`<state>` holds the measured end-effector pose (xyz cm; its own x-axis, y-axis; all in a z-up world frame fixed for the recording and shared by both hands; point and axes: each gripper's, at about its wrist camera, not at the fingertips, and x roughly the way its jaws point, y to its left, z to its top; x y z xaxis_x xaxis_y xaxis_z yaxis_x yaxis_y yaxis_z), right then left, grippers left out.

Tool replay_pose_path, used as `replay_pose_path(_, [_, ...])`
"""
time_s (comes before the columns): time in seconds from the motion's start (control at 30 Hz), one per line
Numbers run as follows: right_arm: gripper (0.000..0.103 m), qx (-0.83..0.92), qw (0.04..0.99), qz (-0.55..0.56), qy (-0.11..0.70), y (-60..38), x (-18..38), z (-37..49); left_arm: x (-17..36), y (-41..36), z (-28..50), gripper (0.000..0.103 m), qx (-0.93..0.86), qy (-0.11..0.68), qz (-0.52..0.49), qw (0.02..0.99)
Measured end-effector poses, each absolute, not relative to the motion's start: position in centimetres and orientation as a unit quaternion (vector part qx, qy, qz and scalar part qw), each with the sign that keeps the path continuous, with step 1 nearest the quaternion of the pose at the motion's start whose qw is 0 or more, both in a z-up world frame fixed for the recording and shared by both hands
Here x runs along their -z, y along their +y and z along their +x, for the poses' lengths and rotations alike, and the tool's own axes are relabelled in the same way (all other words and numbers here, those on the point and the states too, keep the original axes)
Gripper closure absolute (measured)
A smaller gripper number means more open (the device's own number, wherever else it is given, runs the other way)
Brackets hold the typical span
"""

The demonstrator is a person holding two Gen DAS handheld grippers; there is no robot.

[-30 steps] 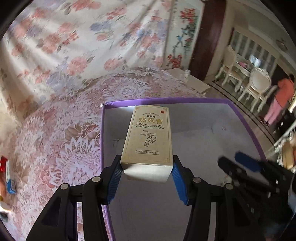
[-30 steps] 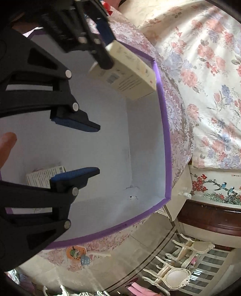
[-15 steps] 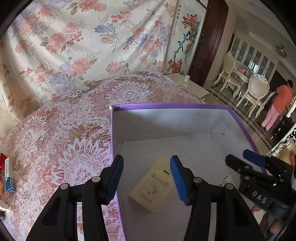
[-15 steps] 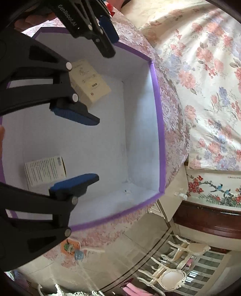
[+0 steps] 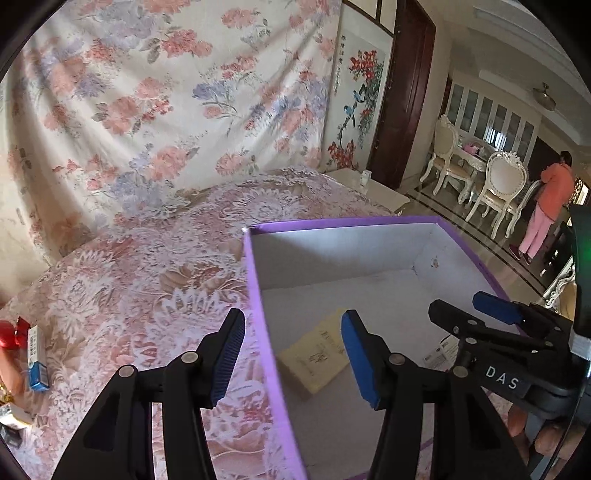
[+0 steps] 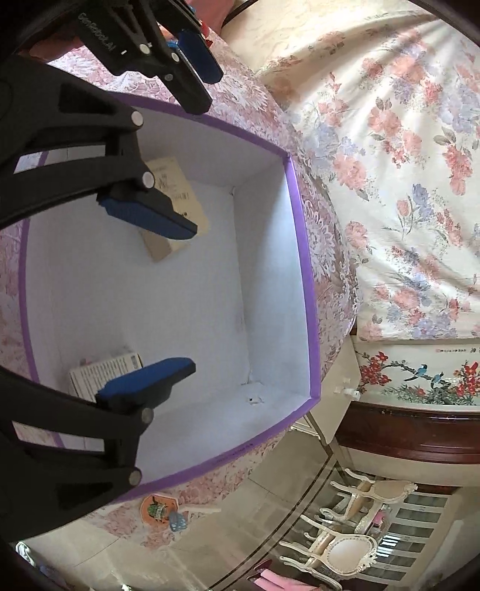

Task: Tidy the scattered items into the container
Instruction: 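Withdraw both tools from the purple box back toward the table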

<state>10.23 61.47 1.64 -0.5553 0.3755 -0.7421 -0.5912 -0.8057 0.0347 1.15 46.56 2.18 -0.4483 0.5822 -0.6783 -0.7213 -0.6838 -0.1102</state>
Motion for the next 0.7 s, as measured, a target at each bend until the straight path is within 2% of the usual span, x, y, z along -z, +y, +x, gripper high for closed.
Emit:
replay_pose_path(0.2, [0.01, -0.88, 0.276, -0.37, 0.113, 58.7, -2.3, 9.2, -2.1, 44.4, 0.8, 0.044, -0.851, 0.083, -0.361, 0.374])
replay_pose_path(0.27, [0.006, -0.88, 0.276, -0.369, 0.115, 58.0, -2.4, 9.1, -2.0, 43.9, 0.5, 0.041, -0.854, 0.084, -0.361, 0.366])
replay_pose_path(0.43, [0.003, -0.874, 0.289, -0.375, 0.108, 56.1, -2.3, 8.1, -2.0, 42.2, -0.1, 0.038, -0.862, 0.074, -0.36, 0.35])
replay_pose_path(0.7, [0.003, -0.871, 0.287, -0.387, 0.099, 53.8, -1.6, 8.0, -1.6, 39.5, -0.7, 0.037, -0.871, 0.061, -0.358, 0.33])
